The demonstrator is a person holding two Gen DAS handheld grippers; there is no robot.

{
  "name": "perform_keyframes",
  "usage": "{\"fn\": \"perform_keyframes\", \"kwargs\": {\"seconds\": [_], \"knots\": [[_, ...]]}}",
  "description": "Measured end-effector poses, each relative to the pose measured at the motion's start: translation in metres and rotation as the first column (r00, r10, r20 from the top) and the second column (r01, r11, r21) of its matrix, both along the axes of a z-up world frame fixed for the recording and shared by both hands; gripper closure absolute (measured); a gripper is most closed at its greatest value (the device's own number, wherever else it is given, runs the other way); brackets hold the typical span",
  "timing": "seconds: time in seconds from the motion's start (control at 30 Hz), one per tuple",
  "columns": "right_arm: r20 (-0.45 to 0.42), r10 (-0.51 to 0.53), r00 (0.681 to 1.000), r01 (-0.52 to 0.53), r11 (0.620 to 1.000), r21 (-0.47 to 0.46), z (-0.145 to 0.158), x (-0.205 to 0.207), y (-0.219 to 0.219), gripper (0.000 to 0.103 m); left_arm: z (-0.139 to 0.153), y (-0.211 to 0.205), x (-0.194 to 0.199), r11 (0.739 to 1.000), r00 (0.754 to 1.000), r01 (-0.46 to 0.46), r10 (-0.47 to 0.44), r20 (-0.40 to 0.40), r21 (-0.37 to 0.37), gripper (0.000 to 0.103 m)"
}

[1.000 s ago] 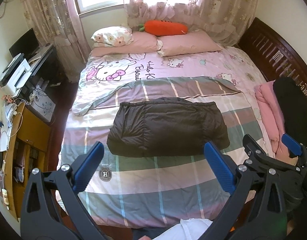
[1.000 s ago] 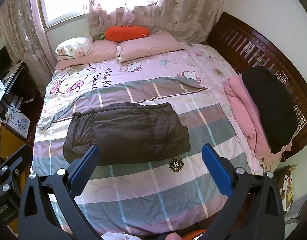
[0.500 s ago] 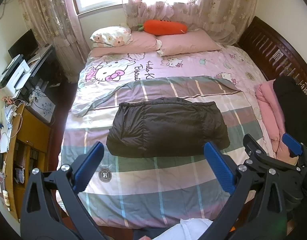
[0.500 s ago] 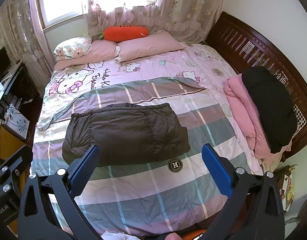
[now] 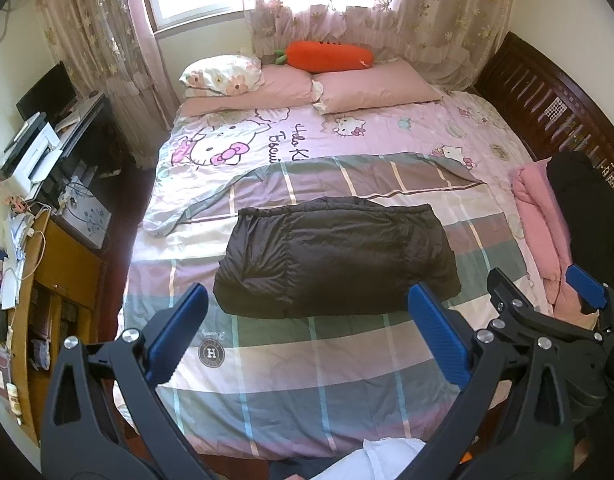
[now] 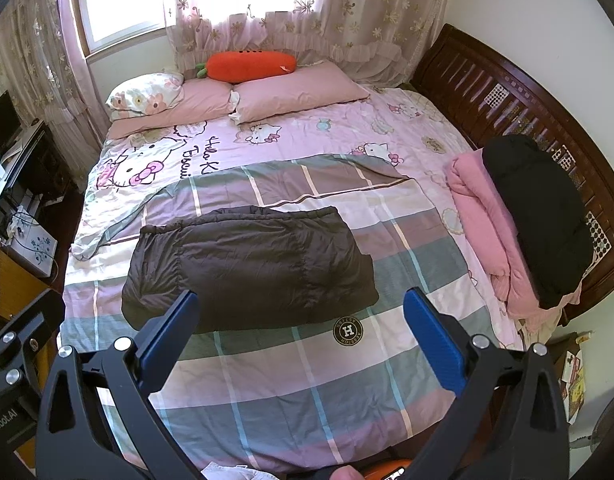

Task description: Fold large clothes

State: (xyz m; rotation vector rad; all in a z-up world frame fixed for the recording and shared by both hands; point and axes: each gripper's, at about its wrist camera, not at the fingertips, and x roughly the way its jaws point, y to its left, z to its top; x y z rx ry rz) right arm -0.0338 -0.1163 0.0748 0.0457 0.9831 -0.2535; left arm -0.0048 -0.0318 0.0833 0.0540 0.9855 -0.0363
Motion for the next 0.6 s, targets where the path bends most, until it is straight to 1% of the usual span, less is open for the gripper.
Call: {"fn": "perform_keyframes", "kwargs": {"seconds": [0.2,0.27,0.4,0.6], "knots": [[0.001,-0.001,1.000,0.001,1.000,0.000,0.0003,-0.0002,0.0014,0.001,0.0025,-0.0036,0.0000,1.000,1.000,0.009,-0.010,0.022,0.029,0.002],[0.000,-0.002,1.000,0.002,1.000,0.001,0.0004,-0.0003,0.0014,0.001,0.0027,-0.0036,0.0002,1.000,1.000,0.013,-0.013,0.017,0.020,0.002],[0.003,0.001,1.000,-0.001,1.000,0.000,0.0005,0.0003,0.0007,0.001,0.0016,-0.0003,0.0019,1.000,1.000,0.011,-0.011,-0.007,-0.022,0.002],[-0.003,0.003,1.000,-0.003,1.000,0.001,-0.0001,0.0009,-0.0010,0.001,0.0014,0.0043,0.0009,0.999,1.000,0.008,-0.009,-0.005,-0.043,0.002]]}}
